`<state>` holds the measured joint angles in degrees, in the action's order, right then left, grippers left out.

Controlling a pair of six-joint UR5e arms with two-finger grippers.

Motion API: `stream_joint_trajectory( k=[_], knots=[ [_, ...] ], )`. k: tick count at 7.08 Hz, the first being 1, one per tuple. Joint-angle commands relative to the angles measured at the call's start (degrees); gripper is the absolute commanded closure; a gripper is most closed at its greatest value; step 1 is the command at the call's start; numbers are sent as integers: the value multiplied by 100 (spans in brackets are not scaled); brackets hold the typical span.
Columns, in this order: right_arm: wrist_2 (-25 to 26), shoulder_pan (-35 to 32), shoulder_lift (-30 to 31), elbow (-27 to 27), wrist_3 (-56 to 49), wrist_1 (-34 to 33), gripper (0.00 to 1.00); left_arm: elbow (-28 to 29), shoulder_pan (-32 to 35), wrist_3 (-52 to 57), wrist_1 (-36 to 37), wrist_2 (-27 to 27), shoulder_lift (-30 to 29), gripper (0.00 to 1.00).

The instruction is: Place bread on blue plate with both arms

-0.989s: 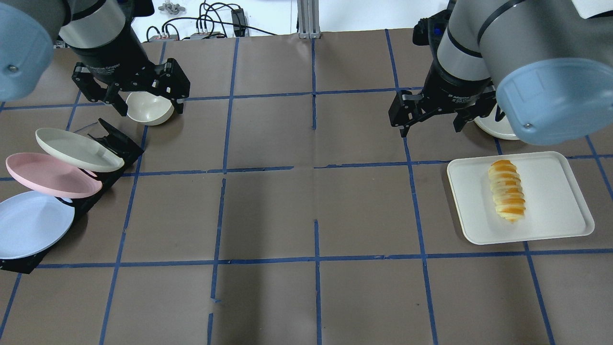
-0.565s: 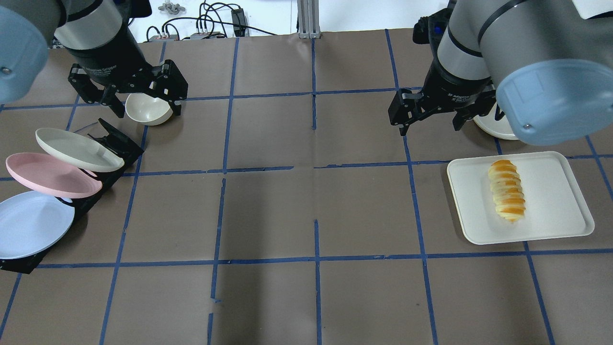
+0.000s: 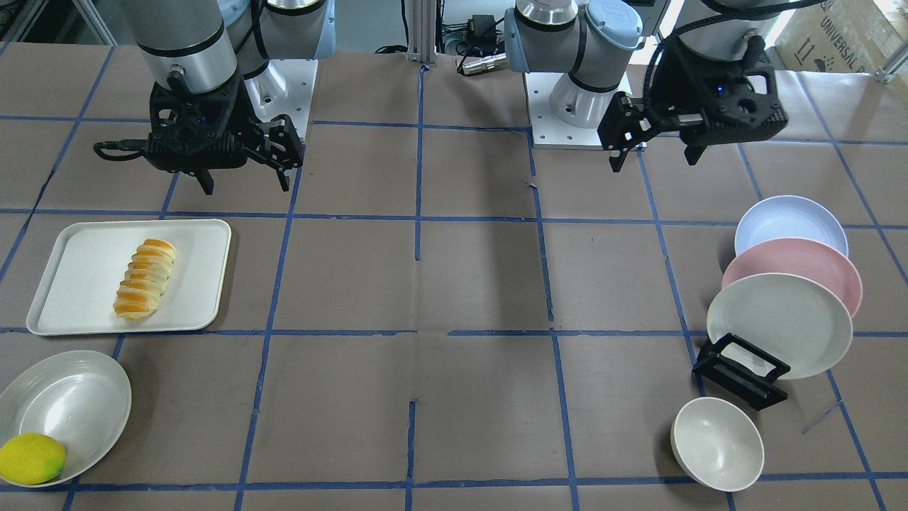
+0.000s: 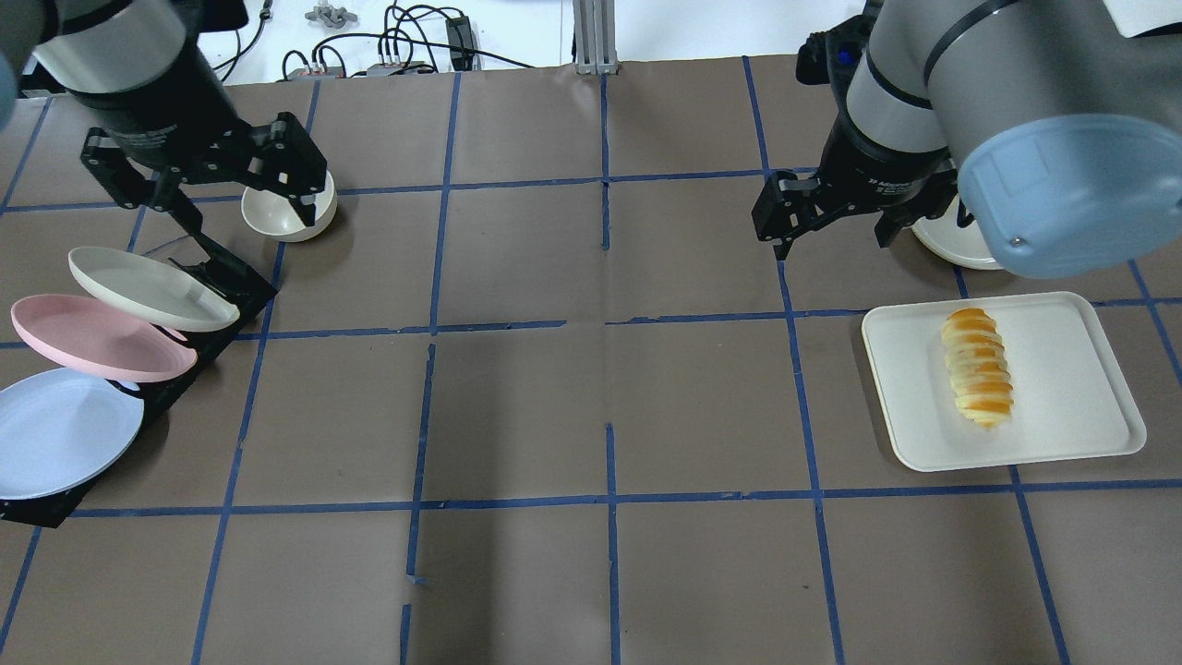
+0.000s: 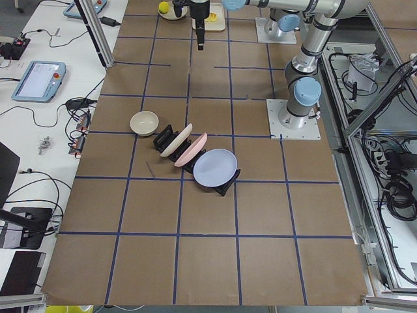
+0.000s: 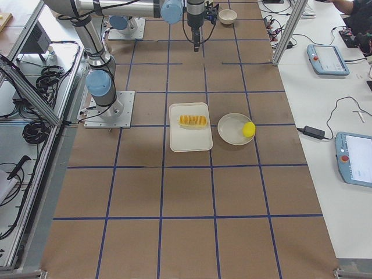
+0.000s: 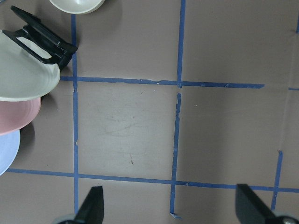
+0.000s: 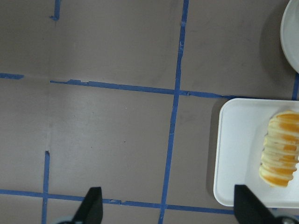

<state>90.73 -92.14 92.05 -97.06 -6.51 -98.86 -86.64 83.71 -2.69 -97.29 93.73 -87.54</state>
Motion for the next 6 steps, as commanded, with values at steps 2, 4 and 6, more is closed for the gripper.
stream_joint_trajectory(
  k=[2, 4, 6],
  knots=[
    [-300, 1992, -28, -704, -2312, -464, 0, -292, -1895, 1025, -519, -4, 203, 0],
    [-372, 2209, -273, -1854, -2574, -2356, 0, -319, -2996, 1864, -475, -4, -103, 0],
    [-363, 2253, -974, -2211, -2705, -3664, 0, -161, -3972, 3135, -336, -4, -691, 0]
  ],
)
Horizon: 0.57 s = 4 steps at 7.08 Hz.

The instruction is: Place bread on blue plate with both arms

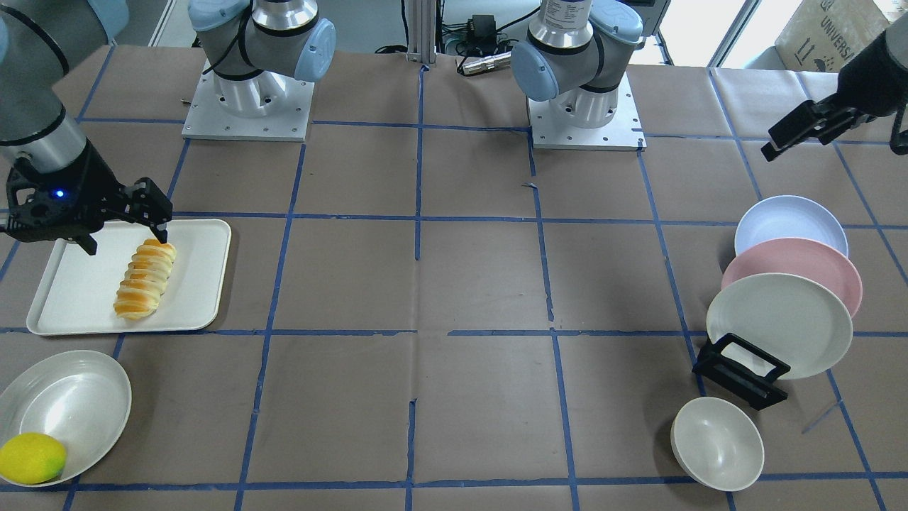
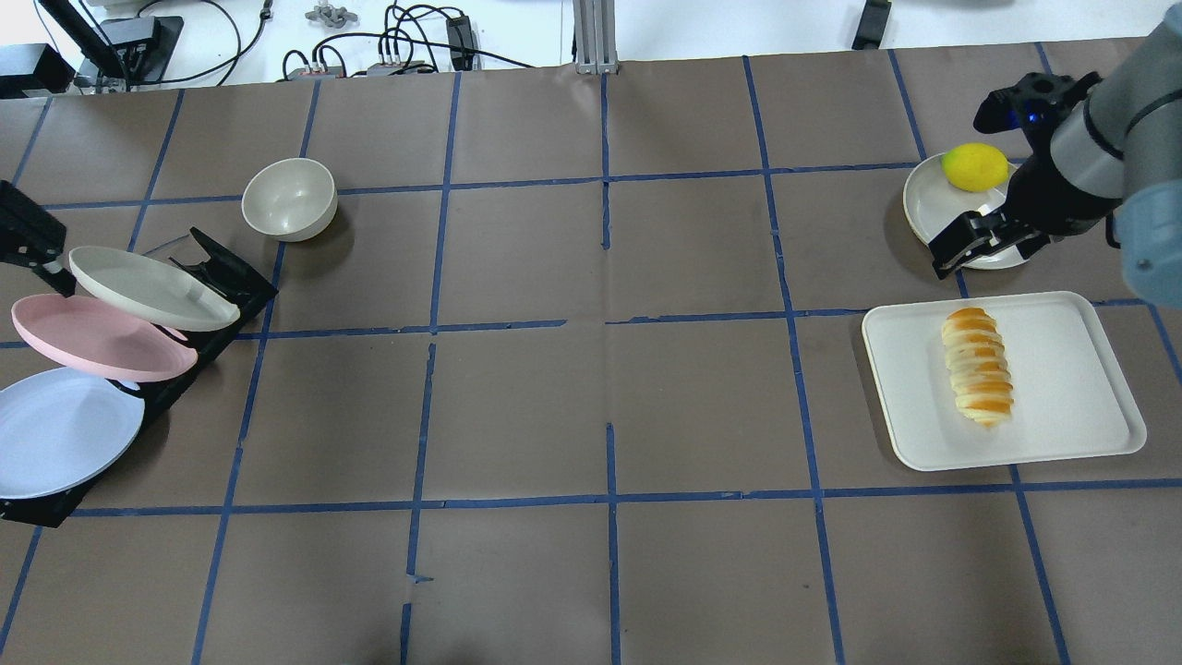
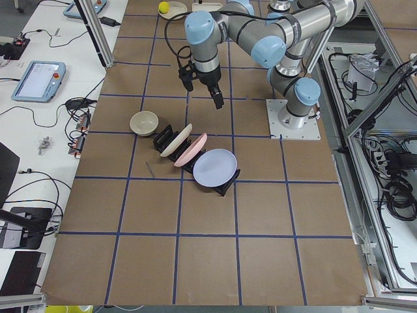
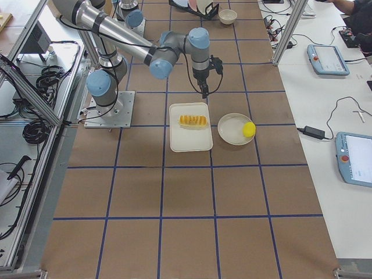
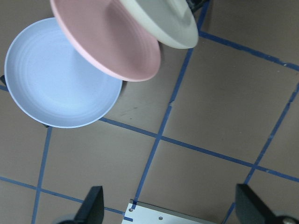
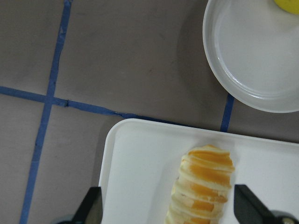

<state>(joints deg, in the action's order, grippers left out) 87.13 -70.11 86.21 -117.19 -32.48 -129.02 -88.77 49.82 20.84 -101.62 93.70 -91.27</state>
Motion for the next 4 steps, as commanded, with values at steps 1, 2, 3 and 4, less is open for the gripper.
stream_joint_trajectory(
  k=[1, 2, 3, 4],
  knots=[
    [6, 164, -551, -225, -101, -625, 0, 44, -918, 1277, 421, 8, -487, 0],
    [6, 356, -631, -303, -109, -633, 0, 61, -1252, 1743, 650, -9, -732, 0],
    [6, 480, -727, -356, -109, -642, 0, 44, -1473, 2078, 948, -18, -1083, 0],
    [41, 516, -763, -357, -118, -642, 0, 79, -1528, 2482, 1430, -35, -1452, 0]
  ],
)
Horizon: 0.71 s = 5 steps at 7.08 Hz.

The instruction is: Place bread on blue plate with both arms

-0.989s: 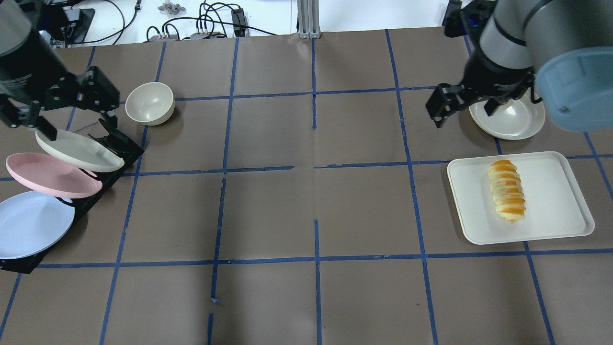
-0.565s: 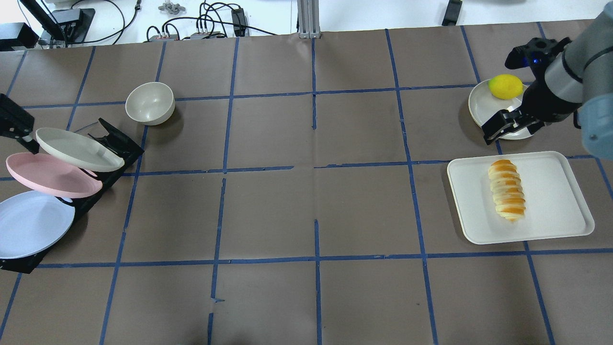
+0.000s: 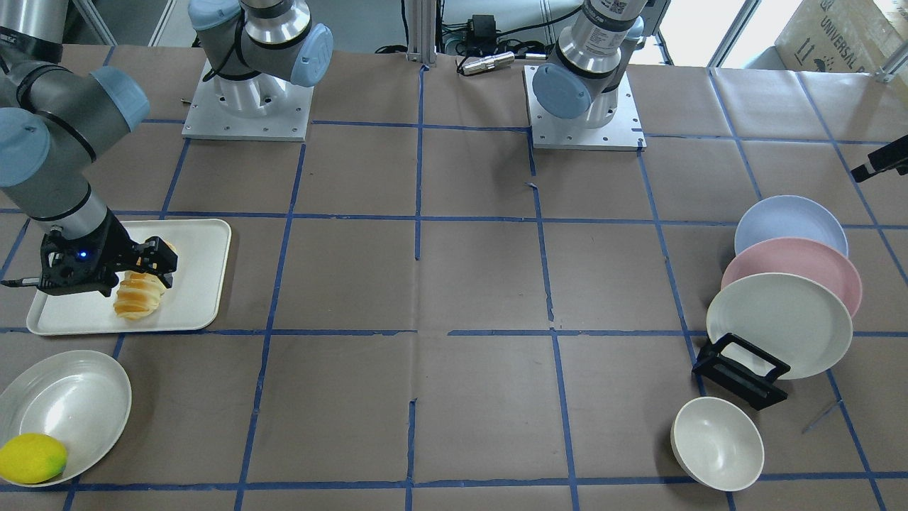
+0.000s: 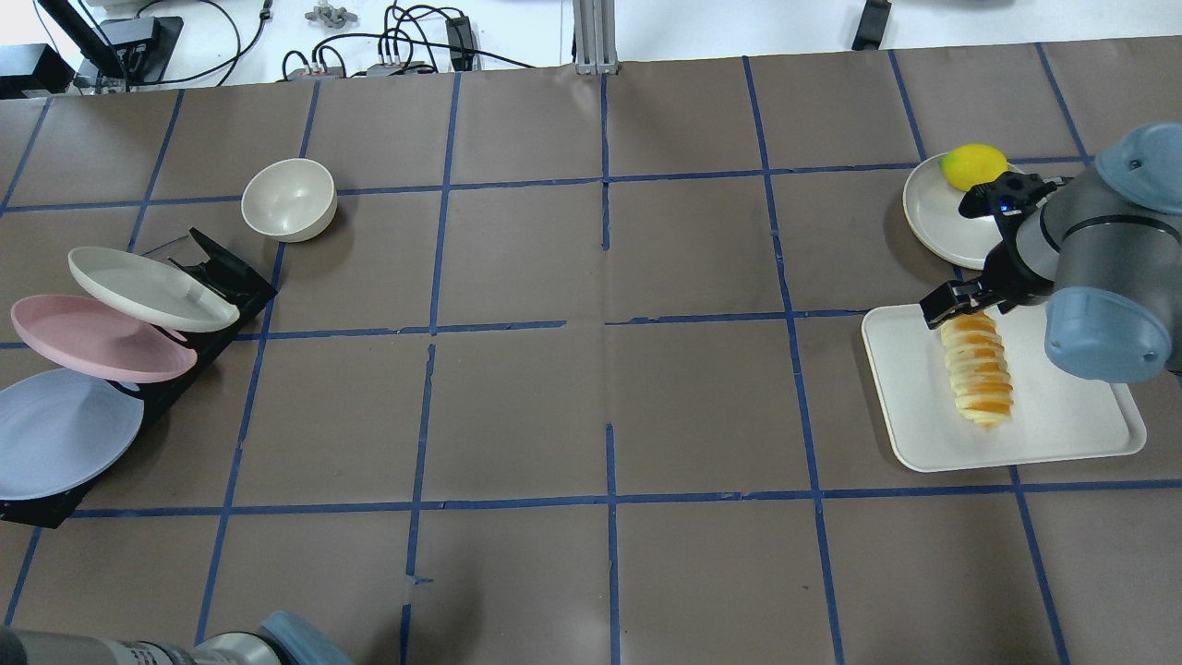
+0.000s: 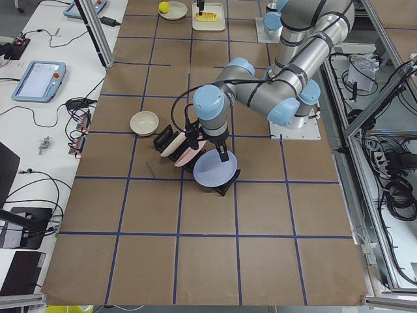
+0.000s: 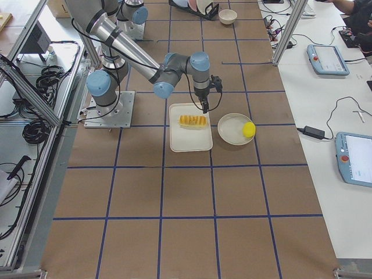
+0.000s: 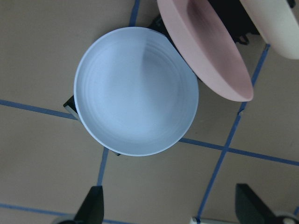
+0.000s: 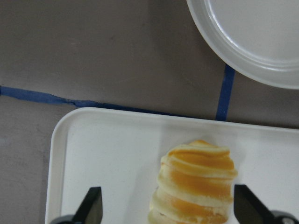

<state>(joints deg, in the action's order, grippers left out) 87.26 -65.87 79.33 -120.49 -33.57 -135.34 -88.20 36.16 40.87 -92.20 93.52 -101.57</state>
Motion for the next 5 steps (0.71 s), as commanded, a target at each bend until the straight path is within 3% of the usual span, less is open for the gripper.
stream_joint_trajectory(
  k=[1, 3, 4, 5],
  knots=[
    [63, 100, -84, -62, 0, -1, 0, 13, -170, 736, 719, -200, -599, 0],
    [63, 126, -84, -246, 9, -18, 1, 13, -362, 1595, 1026, -316, -906, 0],
    [11, 205, -84, -369, 9, -19, 34, 22, -564, 1974, 1203, -595, -1213, 0],
    [10, 345, -84, -405, -26, 16, 60, 126, -592, 2134, 1213, -676, -1373, 0]
  ],
)
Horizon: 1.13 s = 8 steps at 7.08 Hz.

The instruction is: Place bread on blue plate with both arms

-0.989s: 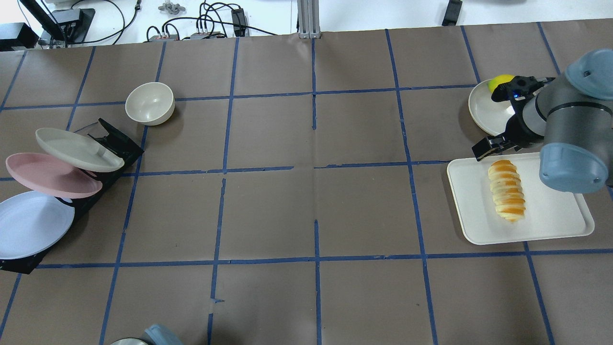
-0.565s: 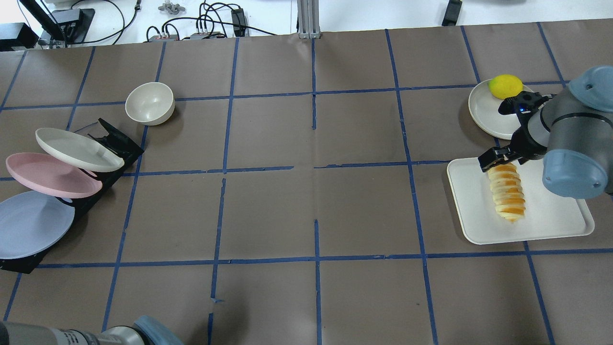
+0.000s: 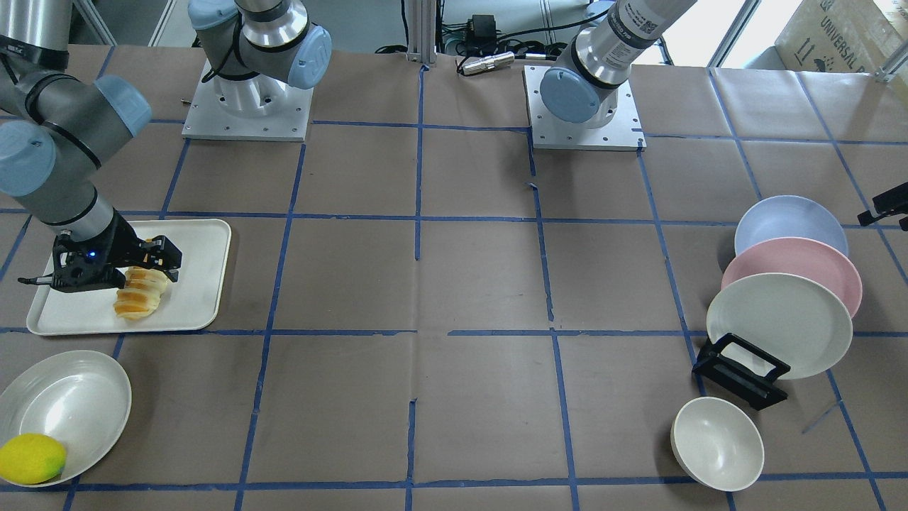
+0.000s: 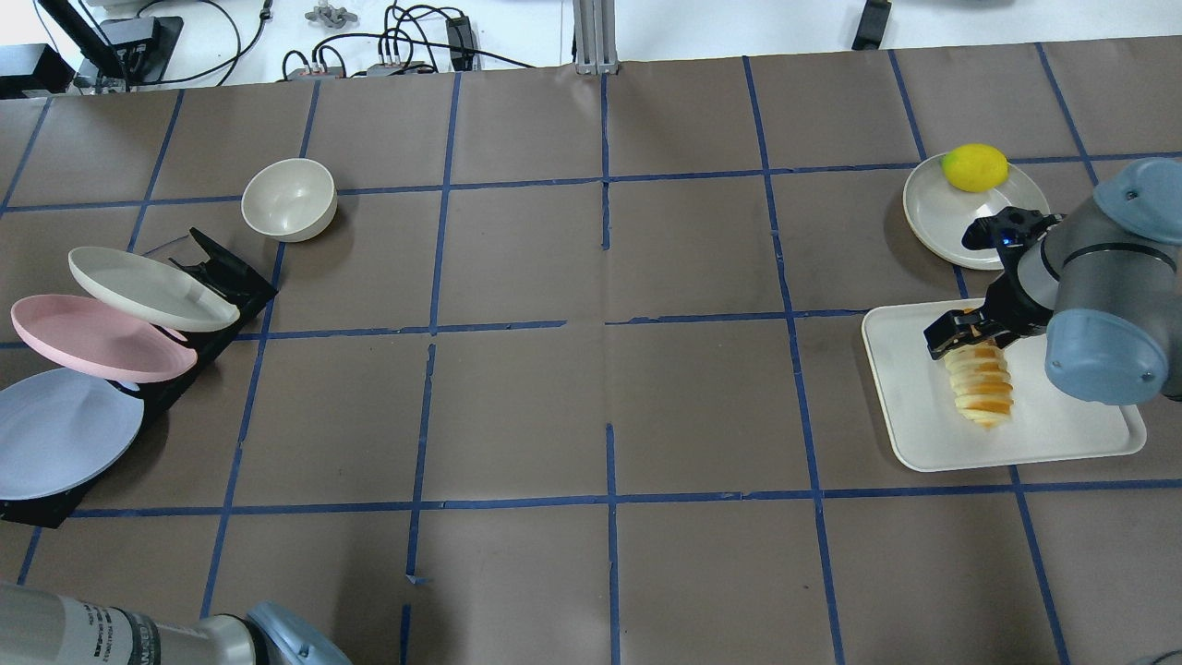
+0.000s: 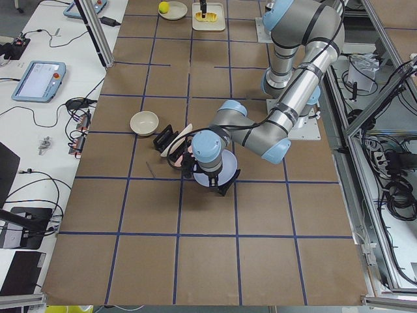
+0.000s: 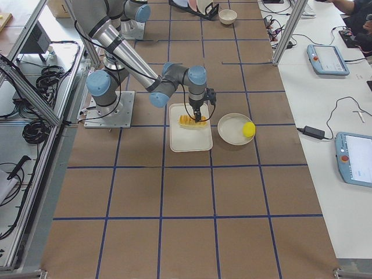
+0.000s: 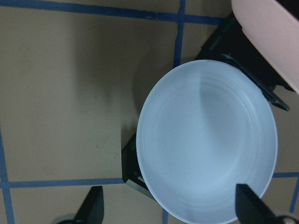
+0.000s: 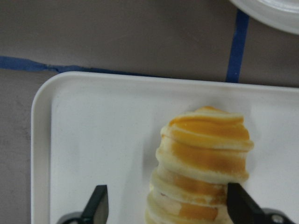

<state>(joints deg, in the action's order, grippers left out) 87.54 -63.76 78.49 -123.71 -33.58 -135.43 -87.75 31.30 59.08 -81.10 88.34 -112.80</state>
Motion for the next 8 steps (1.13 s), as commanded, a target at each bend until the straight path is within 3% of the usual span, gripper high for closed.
stream_joint_trajectory(
  k=[1, 2, 4, 7, 8],
  knots=[
    [35, 154, -1, -83, -26, 69, 81, 108, -106, 323, 94, -168, -286, 0],
    [44, 162, -1, -92, -26, 87, 92, 126, -106, 323, 85, -490, -408, 0],
    [70, 128, 104, 30, 70, 409, 94, 135, -106, 341, 85, -643, -611, 1],
    [10, -21, 237, 1082, 71, 1744, 91, -49, -89, 288, 76, -608, -646, 17],
    [9, -327, 237, 1425, 71, 2166, 91, -58, -89, 279, 33, -590, -655, 18]
  ],
)
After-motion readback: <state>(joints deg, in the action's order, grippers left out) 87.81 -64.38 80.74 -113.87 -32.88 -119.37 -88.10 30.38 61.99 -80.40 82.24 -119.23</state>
